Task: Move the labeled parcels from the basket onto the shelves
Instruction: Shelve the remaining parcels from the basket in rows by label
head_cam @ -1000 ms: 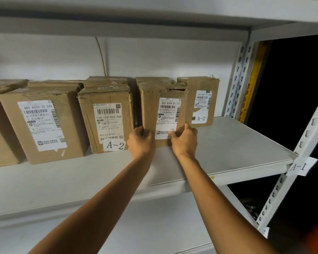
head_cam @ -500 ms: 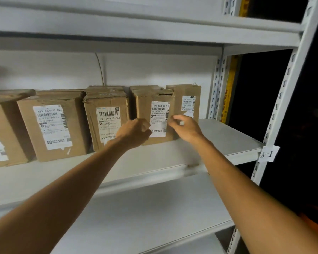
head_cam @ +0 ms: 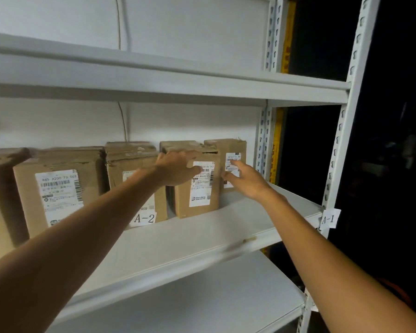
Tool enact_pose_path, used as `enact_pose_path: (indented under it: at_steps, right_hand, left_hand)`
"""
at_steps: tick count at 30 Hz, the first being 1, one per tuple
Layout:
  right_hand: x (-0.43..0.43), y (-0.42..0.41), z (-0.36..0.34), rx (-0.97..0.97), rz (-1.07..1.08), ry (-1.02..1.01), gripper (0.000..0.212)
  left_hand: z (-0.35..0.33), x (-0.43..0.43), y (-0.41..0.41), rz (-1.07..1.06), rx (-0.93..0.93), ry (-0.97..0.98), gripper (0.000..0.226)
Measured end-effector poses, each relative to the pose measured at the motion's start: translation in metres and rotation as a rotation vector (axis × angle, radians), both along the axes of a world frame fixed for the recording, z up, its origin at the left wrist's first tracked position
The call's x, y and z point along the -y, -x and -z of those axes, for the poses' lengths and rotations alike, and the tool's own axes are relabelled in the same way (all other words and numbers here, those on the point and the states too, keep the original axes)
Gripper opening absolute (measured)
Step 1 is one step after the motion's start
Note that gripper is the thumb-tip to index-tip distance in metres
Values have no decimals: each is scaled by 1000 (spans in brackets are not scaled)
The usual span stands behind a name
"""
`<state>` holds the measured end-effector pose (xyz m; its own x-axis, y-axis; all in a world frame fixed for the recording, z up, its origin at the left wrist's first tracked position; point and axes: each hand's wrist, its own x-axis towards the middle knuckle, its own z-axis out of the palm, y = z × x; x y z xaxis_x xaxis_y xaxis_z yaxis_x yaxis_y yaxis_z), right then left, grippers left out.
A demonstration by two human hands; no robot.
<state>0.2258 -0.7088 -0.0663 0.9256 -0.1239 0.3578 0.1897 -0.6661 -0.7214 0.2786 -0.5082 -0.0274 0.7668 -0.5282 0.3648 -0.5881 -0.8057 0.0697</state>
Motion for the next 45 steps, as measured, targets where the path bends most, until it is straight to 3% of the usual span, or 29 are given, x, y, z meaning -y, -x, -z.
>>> enact_pose_path:
  at_steps: [6, 9, 13, 18, 23, 26, 29, 33, 37, 43, 45]
  right_hand:
    - [14, -33, 8, 38, 91, 47, 61]
    - [24, -58, 11, 29, 75, 49, 57]
    - [45, -91, 9, 23, 33, -23, 53]
    - [79, -133, -11, 47, -20, -52, 43]
    - [106, -171, -9, 91, 5, -194, 74]
    - [117, -216, 20, 56, 7, -336, 108]
    - [119, -255, 56, 78, -22, -361, 98]
    - [95, -238, 57, 208, 94, -363, 104]
    - [74, -230, 53, 234, 101, -365, 92]
    - [68, -231, 58, 252, 133, -385, 84]
    - [66, -232, 59, 269, 139, -383, 81]
  left_hand:
    - [-5, 0, -23, 24, 256, -69, 57]
    - [-11, 9, -35, 35, 273, -102, 55]
    - [-27, 35, -48, 36, 174, -132, 46]
    - [-43, 65, -71, -66, 26, -80, 65]
    - [-46, 81, -97, -165, -102, -76, 83]
    - [-37, 83, -111, -221, -171, -212, 69]
    - [-32, 81, -121, -240, -235, -173, 56]
    - [-33, 78, -126, -248, -258, -215, 80]
    - [-33, 75, -129, -236, -286, -202, 97]
    - [-34, 71, -126, -217, -334, -155, 84]
    - [-34, 67, -129, -222, -334, -161, 96]
